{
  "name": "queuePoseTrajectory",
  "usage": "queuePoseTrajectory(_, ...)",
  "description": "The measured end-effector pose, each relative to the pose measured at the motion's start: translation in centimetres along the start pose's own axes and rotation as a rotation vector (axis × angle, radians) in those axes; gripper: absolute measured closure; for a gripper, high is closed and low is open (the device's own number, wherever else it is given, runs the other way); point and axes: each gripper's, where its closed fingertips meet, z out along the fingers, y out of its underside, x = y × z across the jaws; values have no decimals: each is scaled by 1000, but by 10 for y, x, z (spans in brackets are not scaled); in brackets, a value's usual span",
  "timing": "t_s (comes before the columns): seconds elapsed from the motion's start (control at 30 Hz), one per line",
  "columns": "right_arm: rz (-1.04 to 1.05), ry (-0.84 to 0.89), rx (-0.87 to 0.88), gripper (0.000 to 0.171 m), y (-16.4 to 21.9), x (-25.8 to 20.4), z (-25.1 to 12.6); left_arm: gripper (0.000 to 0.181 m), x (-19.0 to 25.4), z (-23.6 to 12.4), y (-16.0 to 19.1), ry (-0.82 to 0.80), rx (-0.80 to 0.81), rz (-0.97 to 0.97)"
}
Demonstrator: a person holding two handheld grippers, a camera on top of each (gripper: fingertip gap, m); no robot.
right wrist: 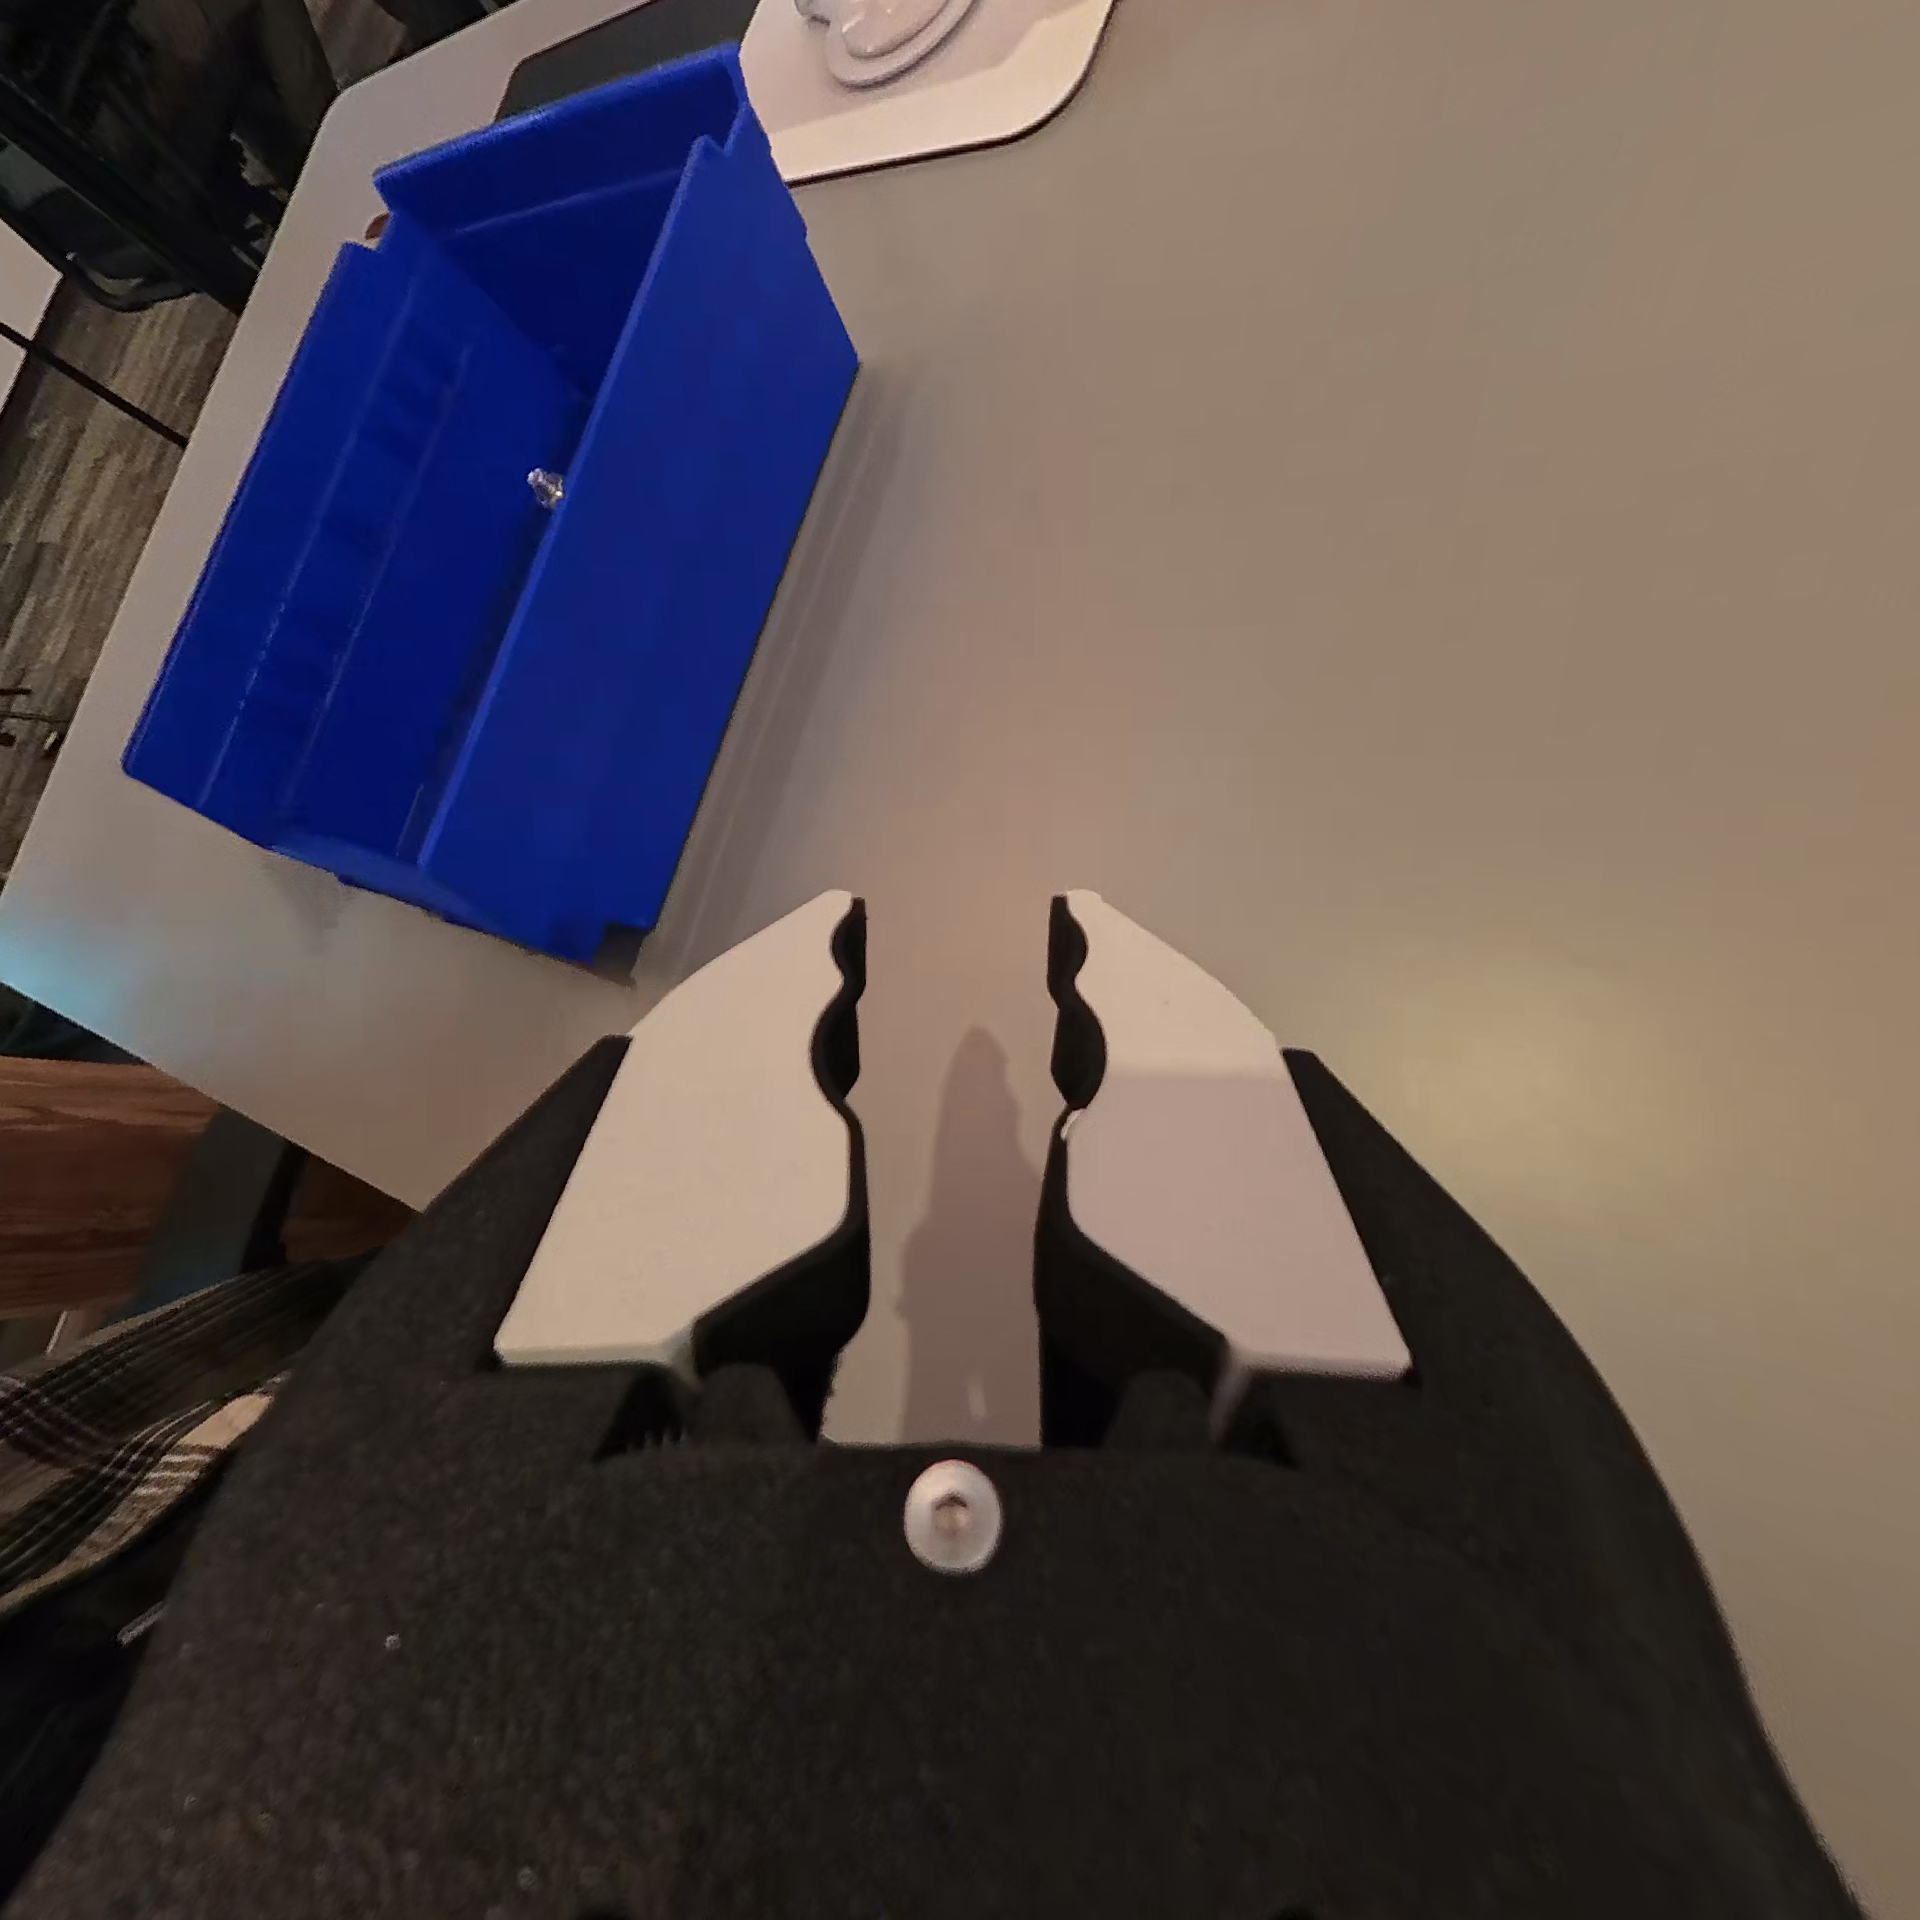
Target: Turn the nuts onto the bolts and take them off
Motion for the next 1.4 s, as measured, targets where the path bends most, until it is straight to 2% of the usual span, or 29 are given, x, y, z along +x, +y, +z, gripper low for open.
queuePoseTrajectory(0.33, 73, 94, 57, 138, 14, 39, -50, 176, 198, 102, -73, 133, -121, 245)
queuePoseTrajectory(0.47, 116, 123, 71, 138, 24, 58, -65, 176, 257, 139, -83, 158, -172, 292)
queuePoseTrajectory(0.6, 138, 140, 75, 138, 30, 71, -72, 176, 296, 166, -86, 176, -205, 320)
queuePoseTrajectory(0.87, 151, 140, 70, 138, 33, 80, -71, 176, 320, 190, -82, 204, -233, 325)
queuePoseTrajectory(1.4, 138, 144, 50, 138, 32, 77, -64, 177, 314, 230, -57, 180, -305, 289)
